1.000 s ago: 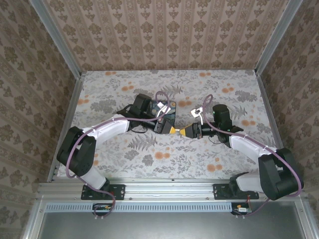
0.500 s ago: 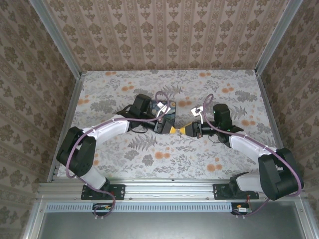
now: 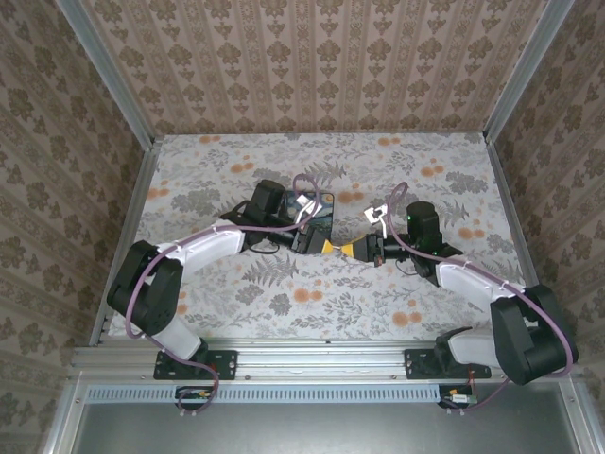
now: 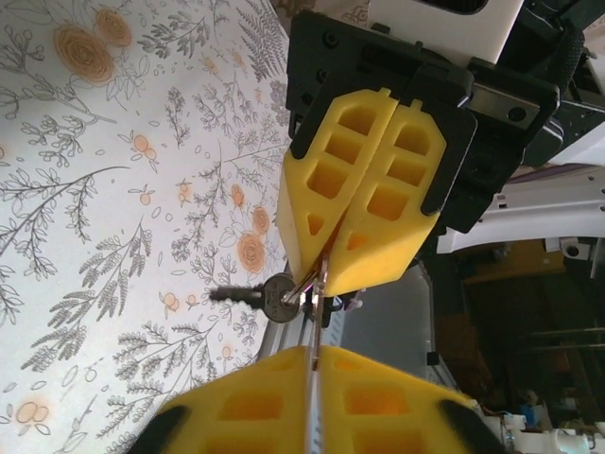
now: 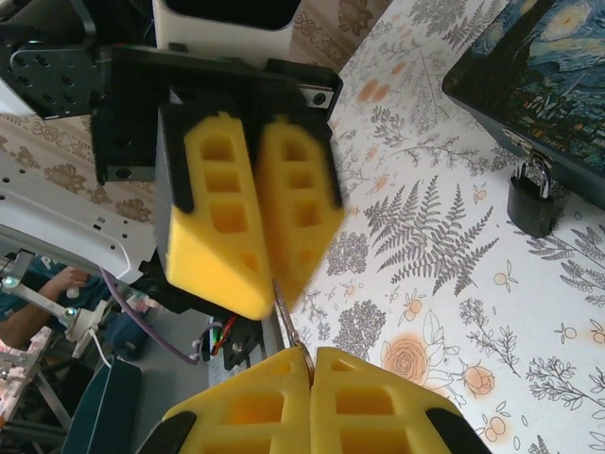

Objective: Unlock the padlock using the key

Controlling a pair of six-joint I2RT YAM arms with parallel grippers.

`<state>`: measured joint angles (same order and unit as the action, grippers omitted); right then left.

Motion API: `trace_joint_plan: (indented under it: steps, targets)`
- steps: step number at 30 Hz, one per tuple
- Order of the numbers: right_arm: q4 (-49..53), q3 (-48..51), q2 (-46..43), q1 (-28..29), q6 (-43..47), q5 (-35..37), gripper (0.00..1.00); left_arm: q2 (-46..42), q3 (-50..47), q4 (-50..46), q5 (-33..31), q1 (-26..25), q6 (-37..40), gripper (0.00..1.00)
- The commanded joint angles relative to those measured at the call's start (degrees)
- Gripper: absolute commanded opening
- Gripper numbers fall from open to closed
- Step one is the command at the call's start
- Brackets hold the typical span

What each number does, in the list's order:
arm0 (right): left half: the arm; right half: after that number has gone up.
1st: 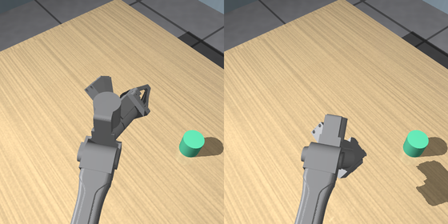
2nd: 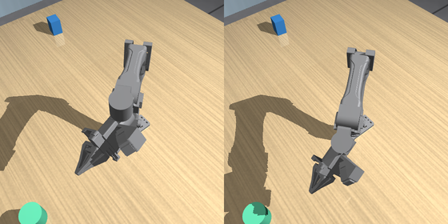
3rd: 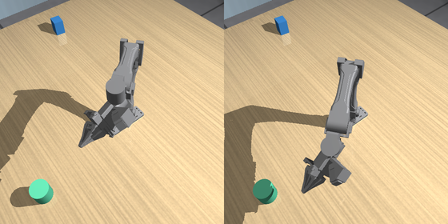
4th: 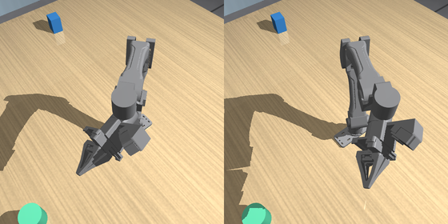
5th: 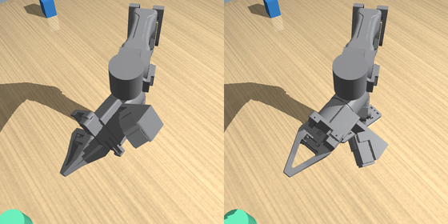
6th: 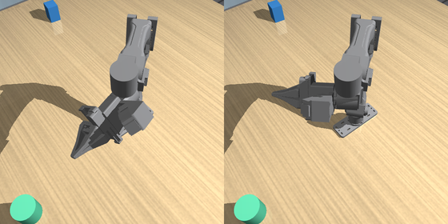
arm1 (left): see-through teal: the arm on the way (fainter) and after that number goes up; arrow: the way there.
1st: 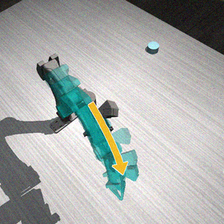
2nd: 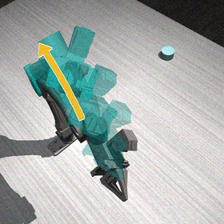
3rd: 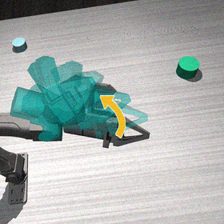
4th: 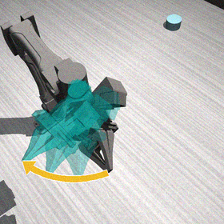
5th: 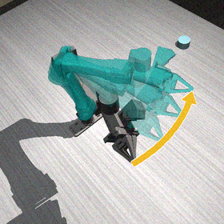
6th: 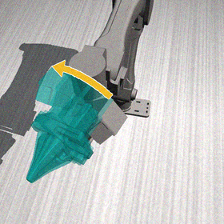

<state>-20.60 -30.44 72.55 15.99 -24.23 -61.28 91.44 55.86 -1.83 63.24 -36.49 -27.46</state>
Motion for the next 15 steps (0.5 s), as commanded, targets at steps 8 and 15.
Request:
trace_joint_plan:
  steps: [8, 15]
  targets:
    - [2.00, -0.63, 2.19, 0.01, -1.00, 11.27, 0.00, -10.21, -8.11, -1.14, -25.16, 5.52, -6.55, 0.62]
    - [2.70, -1.16, 3.53, 0.71, -8.99, 21.21, 0.00, -13.58, -15.97, -4.89, -61.24, -4.36, -13.25, 0.68]
